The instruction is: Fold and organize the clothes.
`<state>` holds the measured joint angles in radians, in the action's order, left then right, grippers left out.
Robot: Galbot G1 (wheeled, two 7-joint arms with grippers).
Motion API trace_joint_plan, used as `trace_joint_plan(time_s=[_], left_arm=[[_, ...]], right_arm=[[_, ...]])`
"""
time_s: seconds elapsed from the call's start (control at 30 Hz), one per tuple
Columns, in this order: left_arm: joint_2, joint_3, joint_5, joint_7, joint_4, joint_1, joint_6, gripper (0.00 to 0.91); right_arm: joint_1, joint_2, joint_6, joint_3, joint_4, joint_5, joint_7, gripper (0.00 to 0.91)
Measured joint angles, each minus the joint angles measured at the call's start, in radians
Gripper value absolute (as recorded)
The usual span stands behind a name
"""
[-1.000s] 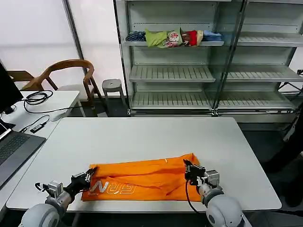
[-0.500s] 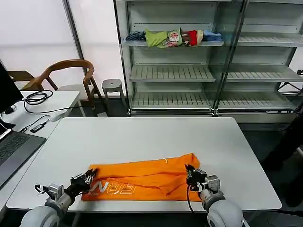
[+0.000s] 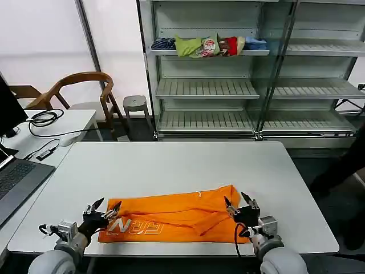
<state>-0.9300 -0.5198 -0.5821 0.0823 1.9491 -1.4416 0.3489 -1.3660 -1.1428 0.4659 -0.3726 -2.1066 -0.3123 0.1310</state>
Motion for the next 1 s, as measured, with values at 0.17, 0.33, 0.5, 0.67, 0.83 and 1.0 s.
trace_joint_plan(time_s=[0.17, 0.33, 0.5, 0.67, 0.83, 1.0], left_arm=[[-0.024, 0.025, -0.026, 0.110, 0.003, 0.002, 0.012, 0.907], [-0.043, 0.043, -0.052, 0.194, 0.005, 0.010, 0.015, 0.907], [-0.059, 0.063, -0.062, 0.248, -0.001, 0.020, 0.017, 0.907], [-0.074, 0.079, -0.063, 0.282, -0.005, 0.016, 0.022, 0.907], [-0.086, 0.087, -0.065, 0.304, -0.007, 0.010, 0.023, 0.907], [-0.093, 0.095, -0.068, 0.317, -0.008, 0.006, 0.025, 0.071]], right_arm=[[-0.031, -0.006, -0.019, -0.023, -0.011, 0.024, -0.013, 0.907], [-0.048, -0.015, -0.030, -0.034, -0.020, 0.044, -0.018, 0.907], [-0.067, -0.020, -0.041, -0.048, -0.024, 0.059, -0.023, 0.907], [-0.083, -0.024, -0.050, -0.058, -0.025, 0.069, -0.029, 0.907], [-0.086, -0.027, -0.052, -0.057, -0.026, 0.079, -0.032, 0.907], [-0.081, -0.027, -0.053, -0.051, -0.025, 0.087, -0.033, 0.907]])
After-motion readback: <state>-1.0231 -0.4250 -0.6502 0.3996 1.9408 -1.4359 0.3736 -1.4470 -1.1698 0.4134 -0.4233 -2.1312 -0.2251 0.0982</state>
